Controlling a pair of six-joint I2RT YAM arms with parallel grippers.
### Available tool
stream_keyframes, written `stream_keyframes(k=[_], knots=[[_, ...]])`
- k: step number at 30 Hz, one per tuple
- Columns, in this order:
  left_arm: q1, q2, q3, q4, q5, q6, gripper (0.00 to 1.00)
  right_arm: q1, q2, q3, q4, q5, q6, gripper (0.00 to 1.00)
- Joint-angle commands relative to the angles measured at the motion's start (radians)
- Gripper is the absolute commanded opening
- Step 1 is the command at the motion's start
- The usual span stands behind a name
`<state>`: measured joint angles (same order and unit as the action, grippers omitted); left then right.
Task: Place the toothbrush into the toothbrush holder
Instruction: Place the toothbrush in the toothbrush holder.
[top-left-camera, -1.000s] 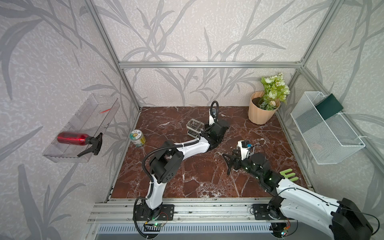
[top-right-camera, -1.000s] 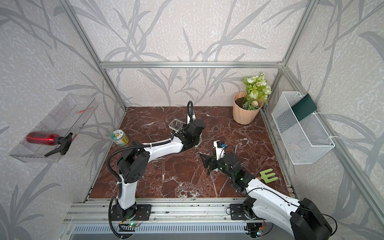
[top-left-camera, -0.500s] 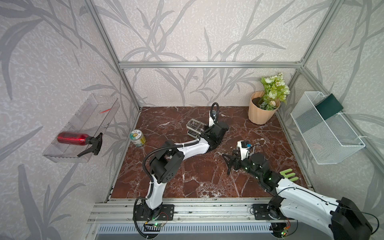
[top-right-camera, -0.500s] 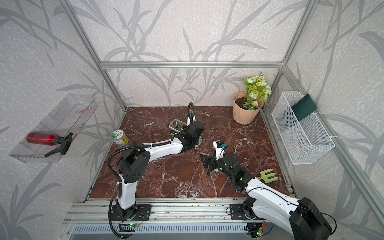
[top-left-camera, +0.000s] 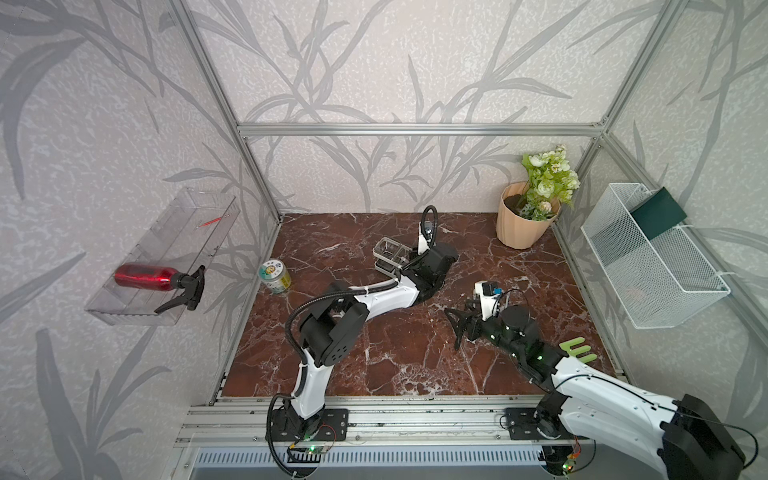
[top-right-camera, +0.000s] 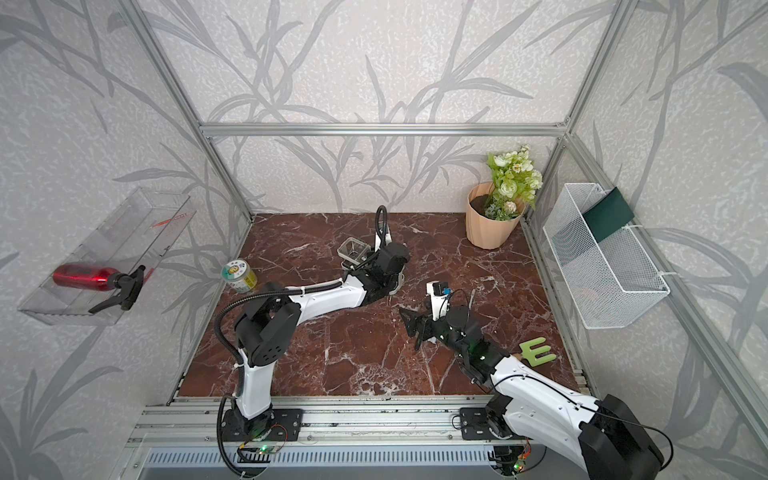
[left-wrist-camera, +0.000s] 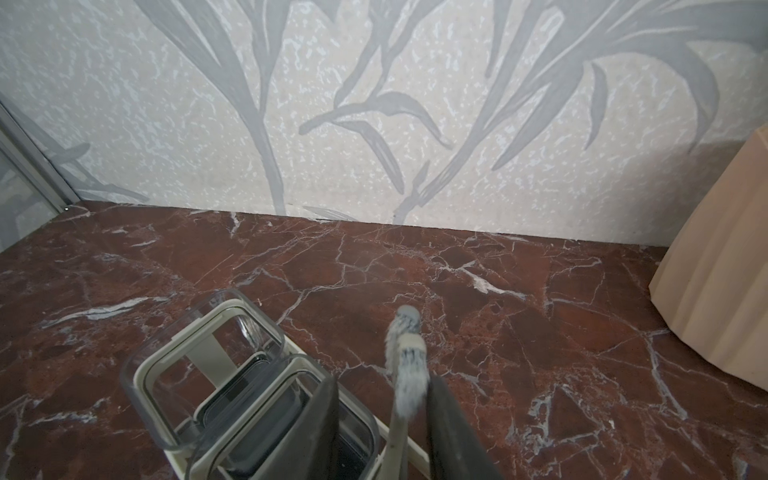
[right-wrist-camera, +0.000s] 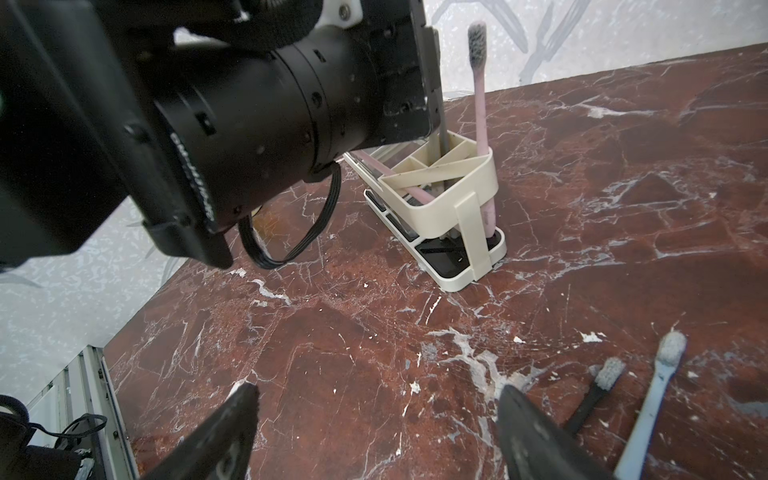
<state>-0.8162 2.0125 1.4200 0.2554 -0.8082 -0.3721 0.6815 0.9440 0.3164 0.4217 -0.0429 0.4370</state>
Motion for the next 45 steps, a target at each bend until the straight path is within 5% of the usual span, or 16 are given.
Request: stream_keyframes(k=[1,20,24,35,45], knots=[[0.001,-0.010,-0.001,0.003,-0.007,0.002,0.41,-0.003,-0.011,0.016,0.023,-0.003,-0.003,0.89],[-0.001,-0.291,0.013,-0.166,0.070,0.023,0.79,-0.062,-0.037,0.039,-0.106,0.061,0.018,0.89],[0.000,-0.374,0.041,-0.363,0.103,0.025,0.98,-0.124,0.003,0.058,-0.182,0.066,0.050,0.89],[0.030,-0.589,0.039,-0.888,0.227,-0.067,0.99,-0.131,0.242,0.250,-0.404,0.069,0.055,0.82],[0.215,-0.746,-0.146,-1.080,0.391,-0.122,0.99,-0.100,0.393,0.399,-0.613,0.152,0.050,0.81]])
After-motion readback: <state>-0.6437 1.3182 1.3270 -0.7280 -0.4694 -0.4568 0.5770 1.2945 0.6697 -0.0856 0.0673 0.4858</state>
